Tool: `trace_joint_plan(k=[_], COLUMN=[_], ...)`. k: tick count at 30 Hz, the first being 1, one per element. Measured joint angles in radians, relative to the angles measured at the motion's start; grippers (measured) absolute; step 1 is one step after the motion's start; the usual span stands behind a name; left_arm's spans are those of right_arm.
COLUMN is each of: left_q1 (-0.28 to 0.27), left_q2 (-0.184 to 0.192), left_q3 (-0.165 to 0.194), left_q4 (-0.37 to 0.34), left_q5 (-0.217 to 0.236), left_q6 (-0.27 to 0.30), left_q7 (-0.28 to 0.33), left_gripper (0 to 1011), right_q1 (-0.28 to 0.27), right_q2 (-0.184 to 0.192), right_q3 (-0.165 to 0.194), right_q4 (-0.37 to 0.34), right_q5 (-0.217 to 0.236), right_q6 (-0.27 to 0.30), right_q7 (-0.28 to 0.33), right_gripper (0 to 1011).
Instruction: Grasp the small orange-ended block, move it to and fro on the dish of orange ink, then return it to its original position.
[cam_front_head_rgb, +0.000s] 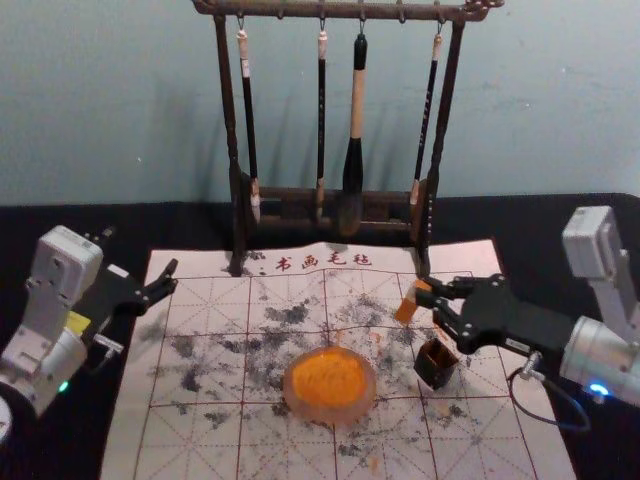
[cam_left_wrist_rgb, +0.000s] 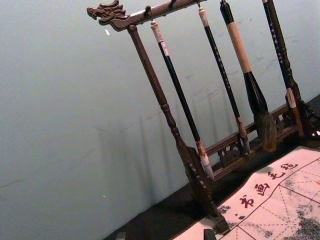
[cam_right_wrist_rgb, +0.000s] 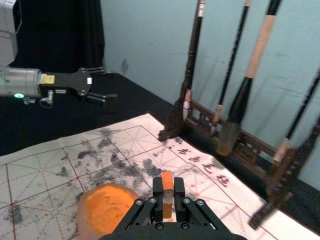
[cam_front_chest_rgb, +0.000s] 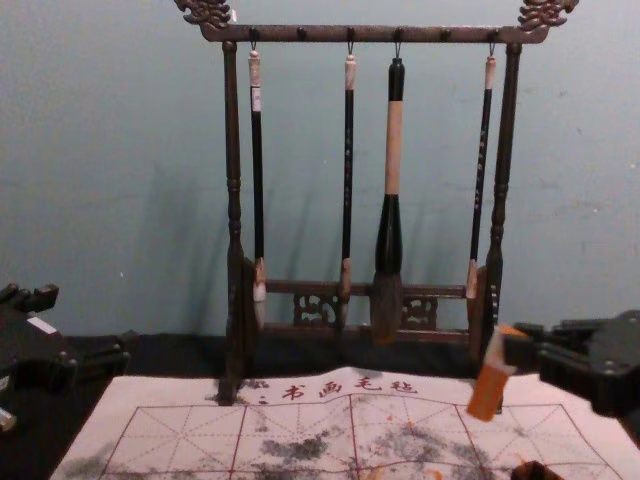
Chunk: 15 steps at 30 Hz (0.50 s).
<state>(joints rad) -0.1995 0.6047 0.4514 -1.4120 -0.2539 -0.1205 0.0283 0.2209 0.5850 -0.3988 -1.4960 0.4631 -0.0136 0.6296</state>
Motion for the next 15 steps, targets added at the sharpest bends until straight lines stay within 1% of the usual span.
trace_joint_plan(k=[4,7,10,13,14,15], left_q1=[0.0,0.0,0.0,0.0,0.0,0.0], left_q2=[0.0,0.0,0.0,0.0,0.0,0.0], left_q3=[0.0,0.0,0.0,0.0,0.0,0.0], left_q4=[0.0,0.0,0.0,0.0,0.0,0.0], left_q5=[0.0,0.0,0.0,0.0,0.0,0.0], left_q6=[0.0,0.0,0.0,0.0,0.0,0.0], left_q7=[0.0,0.0,0.0,0.0,0.0,0.0], left_gripper=[1001,1001,1001,1001,1001,1001], right_q1=[0.033,0.057,0.065,0.081,0.081,0.086], right_q2=[-0.012,-0.024,-0.03,-0.039,-0.039,-0.042], right_q3=[-0.028,-0.055,-0.069,-0.097,-0.097,-0.106], right_q4=[0.024,0.041,0.048,0.06,0.06,0.065], right_q5=[-0.005,-0.006,-0.007,-0.008,-0.008,-0.009], right_q6=[0.009,0.016,0.018,0.022,0.022,0.023], right_q7=[0.016,0.03,0.036,0.049,0.049,0.054], right_gripper=[104,104,104,104,104,104])
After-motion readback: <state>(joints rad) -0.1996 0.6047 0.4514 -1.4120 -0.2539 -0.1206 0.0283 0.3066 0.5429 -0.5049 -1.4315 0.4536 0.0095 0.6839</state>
